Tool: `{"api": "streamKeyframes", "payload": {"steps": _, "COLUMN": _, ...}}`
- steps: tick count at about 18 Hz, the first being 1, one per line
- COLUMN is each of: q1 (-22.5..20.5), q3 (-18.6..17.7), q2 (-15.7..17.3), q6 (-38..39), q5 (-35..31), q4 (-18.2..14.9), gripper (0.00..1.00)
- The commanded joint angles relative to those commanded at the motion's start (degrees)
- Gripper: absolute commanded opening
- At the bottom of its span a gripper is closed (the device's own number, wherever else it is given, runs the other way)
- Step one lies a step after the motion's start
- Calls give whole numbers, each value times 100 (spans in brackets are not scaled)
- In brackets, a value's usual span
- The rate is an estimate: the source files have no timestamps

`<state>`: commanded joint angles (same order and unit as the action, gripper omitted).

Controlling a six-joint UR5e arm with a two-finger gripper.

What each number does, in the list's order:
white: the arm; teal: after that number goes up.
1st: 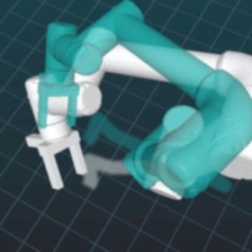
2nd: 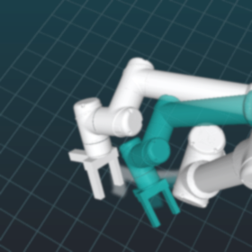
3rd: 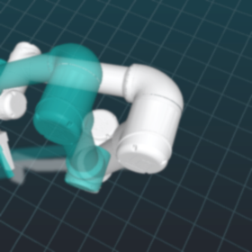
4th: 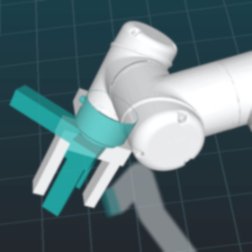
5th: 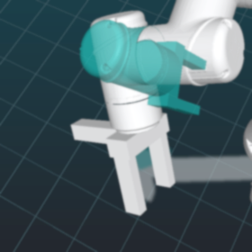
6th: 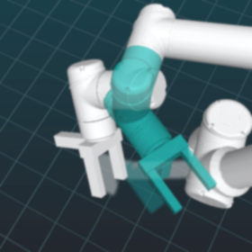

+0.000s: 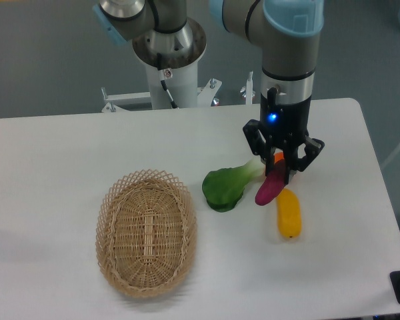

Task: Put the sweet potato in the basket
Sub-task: 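Close the gripper on the purple sweet potato and lift it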

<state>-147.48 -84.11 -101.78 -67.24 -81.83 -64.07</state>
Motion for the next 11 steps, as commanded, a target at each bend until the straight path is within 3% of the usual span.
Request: {"api": "streamKeyframes", "payload": {"steps": 11, "q1": 17, "q3": -70, "q2": 0, "q6": 202, "q5": 0, "q4": -9, "gripper": 30}}
